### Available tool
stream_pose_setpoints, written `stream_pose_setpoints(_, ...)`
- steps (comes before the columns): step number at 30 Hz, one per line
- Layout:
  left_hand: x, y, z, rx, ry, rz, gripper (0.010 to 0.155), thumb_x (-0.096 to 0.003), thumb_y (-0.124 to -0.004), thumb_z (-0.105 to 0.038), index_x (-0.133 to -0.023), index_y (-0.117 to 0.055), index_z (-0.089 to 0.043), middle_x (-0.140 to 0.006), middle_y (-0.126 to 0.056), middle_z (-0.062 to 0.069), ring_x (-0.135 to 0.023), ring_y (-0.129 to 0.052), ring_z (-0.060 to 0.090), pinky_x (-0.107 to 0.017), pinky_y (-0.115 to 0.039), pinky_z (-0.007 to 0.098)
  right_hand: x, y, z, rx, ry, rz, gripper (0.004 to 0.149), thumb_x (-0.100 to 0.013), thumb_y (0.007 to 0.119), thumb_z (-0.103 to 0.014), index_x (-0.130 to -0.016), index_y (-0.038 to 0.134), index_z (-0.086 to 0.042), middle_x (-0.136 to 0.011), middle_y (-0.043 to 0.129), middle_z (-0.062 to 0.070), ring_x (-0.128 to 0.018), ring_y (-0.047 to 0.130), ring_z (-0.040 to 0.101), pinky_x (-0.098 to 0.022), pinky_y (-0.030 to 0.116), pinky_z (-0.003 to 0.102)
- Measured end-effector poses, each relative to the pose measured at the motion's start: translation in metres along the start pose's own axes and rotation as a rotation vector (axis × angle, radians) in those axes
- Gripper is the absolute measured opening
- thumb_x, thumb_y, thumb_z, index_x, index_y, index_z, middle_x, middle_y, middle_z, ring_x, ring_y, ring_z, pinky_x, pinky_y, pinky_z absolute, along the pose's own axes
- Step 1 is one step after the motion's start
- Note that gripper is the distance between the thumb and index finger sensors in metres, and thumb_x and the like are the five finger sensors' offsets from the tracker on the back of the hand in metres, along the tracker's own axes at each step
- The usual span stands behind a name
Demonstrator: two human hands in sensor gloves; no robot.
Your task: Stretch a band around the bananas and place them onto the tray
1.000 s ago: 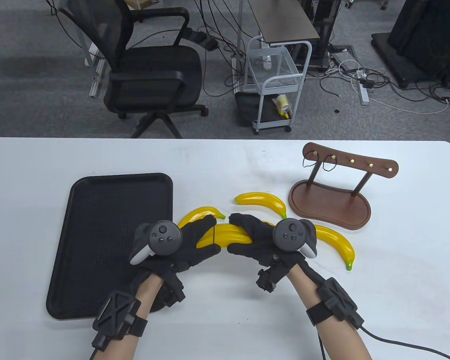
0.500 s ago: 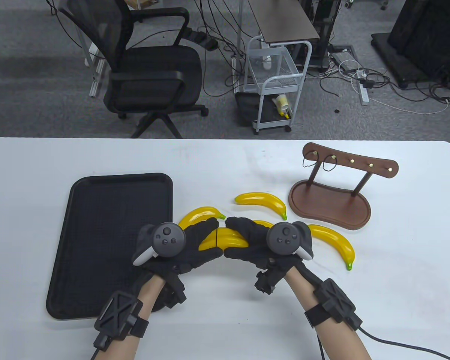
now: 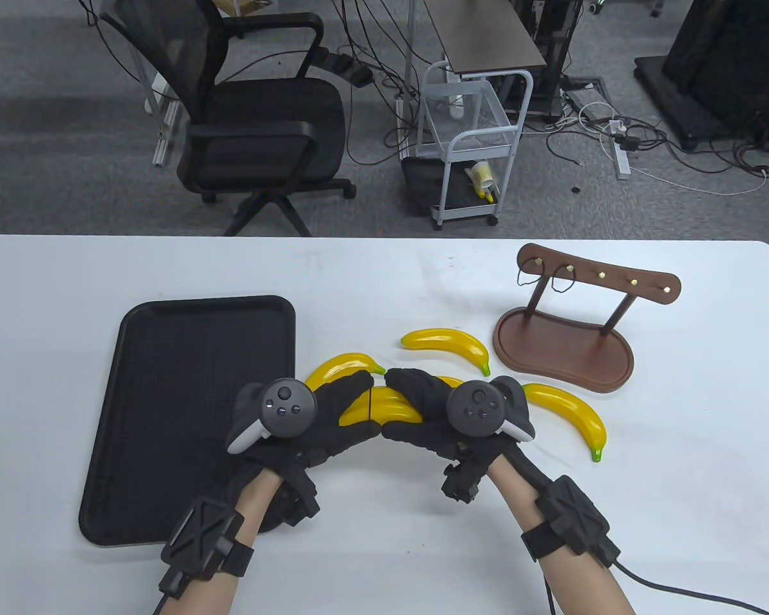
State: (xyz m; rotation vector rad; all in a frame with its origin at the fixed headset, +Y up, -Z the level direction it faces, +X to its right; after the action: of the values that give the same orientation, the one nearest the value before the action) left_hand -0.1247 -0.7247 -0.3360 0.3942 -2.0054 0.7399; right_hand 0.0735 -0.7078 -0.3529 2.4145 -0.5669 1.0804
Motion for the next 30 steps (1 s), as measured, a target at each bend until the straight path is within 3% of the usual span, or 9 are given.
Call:
stream_pose_setpoints(17, 0.000, 0.000, -0.007, -0.112, 0.035, -0.059, 0.077, -0.0553, -0.073, -0.063, -0.117, -0.044, -0.027, -0.122, -0.058, 0.002, -0.104, -0.075, 0.031, -0.083, -0.058, 0.052, -0.002, 0.010, -0.015, 0.180, 0.027, 0.021, 0.104, -0.043, 0.065, -0.075, -0.114, 0.045, -0.002, -0.113, 0.056, 0.026, -0.095, 0.067, 0.054, -0.059, 0.069, 0.065)
stream_pose_setpoints(30, 0.000, 0.001, -0.005, -0.055, 0.009, -0.049, 0.079, -0.0539, -0.076, -0.062, -0.117, -0.046, -0.025, -0.121, -0.061, 0.005, -0.103, -0.076, 0.031, -0.083, -0.058, 0.052, 0.000, 0.003, -0.010, 0.099, -0.019, 0.051, 0.094, -0.046, 0.074, -0.069, -0.111, 0.054, -0.005, -0.110, 0.064, 0.022, -0.089, 0.077, 0.048, -0.058, 0.072, 0.061)
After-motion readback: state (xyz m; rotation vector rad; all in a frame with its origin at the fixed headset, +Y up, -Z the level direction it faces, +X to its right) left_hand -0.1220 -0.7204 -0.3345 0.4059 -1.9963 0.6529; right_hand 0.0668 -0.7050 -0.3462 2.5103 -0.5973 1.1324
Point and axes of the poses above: the tracker on the back of each hand, its own z axis roughly to the little-finger side, its own x axis roughly from the fingertips to the wrist, y = z × x, the point moved 4 cm from there along -x, roughly from the wrist to the fingertips
